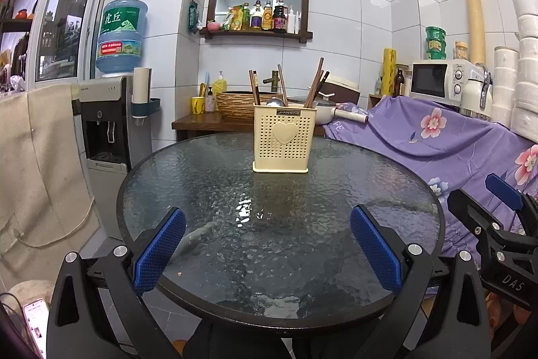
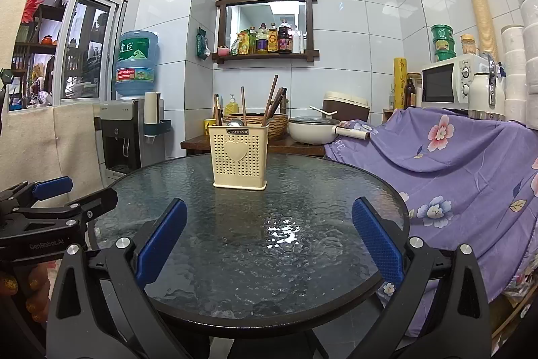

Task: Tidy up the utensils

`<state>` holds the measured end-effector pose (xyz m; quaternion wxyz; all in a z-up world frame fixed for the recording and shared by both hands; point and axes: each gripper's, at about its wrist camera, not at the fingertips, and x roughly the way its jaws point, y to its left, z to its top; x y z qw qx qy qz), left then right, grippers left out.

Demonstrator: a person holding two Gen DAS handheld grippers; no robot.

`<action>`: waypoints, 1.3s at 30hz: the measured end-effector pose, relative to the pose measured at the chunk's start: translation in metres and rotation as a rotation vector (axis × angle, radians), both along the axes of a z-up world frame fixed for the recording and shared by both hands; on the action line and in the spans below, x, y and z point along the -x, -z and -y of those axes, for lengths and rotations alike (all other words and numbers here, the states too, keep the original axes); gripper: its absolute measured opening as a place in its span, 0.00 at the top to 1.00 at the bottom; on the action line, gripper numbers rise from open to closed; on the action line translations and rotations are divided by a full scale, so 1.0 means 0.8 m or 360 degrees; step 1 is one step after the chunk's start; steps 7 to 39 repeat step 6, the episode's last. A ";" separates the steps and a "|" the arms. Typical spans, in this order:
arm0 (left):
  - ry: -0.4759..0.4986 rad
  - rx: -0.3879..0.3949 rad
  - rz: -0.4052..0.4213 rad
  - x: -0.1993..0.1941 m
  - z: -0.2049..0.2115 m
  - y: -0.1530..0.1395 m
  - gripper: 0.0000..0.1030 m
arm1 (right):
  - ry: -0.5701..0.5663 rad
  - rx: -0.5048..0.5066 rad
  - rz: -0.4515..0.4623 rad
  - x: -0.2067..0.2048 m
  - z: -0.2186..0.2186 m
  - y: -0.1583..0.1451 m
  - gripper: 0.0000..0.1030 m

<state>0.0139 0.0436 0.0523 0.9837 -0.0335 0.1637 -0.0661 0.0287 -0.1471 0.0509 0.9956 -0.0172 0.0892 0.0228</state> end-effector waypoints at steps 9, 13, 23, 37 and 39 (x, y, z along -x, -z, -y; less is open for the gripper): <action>0.0003 0.0023 -0.0020 -0.002 -0.003 0.001 0.06 | -0.0006 0.0001 -0.0007 -0.002 0.000 0.003 0.06; 0.0003 0.0023 -0.0020 -0.002 -0.003 0.001 0.06 | -0.0006 0.0001 -0.0007 -0.002 0.000 0.003 0.06; 0.0003 0.0023 -0.0020 -0.002 -0.003 0.001 0.06 | -0.0006 0.0001 -0.0007 -0.002 0.000 0.003 0.06; 0.0003 0.0023 -0.0020 -0.002 -0.003 0.001 0.06 | -0.0006 0.0001 -0.0007 -0.002 0.000 0.003 0.06; 0.0003 0.0023 -0.0020 -0.002 -0.003 0.001 0.06 | -0.0006 0.0001 -0.0007 -0.002 0.000 0.003 0.06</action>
